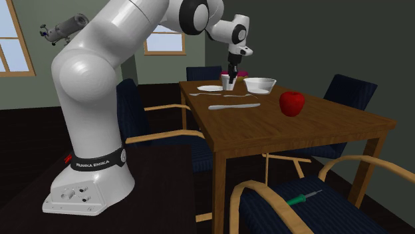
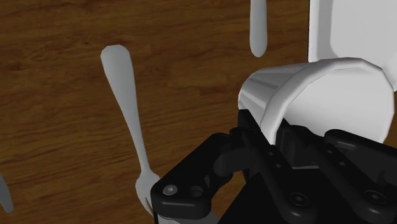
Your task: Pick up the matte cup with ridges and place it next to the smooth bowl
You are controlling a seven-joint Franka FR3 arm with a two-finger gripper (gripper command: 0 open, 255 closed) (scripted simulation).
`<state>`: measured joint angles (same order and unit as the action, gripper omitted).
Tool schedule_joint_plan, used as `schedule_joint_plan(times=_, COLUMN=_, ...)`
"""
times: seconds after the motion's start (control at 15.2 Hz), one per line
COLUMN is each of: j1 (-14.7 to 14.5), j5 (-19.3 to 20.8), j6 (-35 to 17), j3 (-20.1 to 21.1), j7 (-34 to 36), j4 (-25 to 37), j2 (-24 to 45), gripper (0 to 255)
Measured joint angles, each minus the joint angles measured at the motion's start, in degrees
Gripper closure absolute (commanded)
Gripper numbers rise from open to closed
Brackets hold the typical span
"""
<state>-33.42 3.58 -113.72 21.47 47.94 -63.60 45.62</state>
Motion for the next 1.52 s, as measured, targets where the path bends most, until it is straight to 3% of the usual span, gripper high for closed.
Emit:
schedule_joint_plan(times=0.53, j1=0.2, j5=0.1, j6=-1.8, j3=-0.1, j7=-0.2, j4=-1.5, j2=0.4, gripper=255)
schedule_joint_plan(times=0.59, j1=0.2, j5=0.1, j6=-1.8, j3=-0.1, j7=-0.2, j4=-1.4, j2=0.4, gripper=0)
schedule_joint_plan(times=0.99, j1=0.2, j5=0.1, j6=-1.8, j3=-0.1, j7=-0.2, j4=-1.4, j2=0.4, gripper=0)
schedule_joint_plan(times=1.52, j1=1.0, j5=-0.5, j6=3.4, j3=0.3, j7=-0.5, j4=1.2, j2=-2.3, gripper=0)
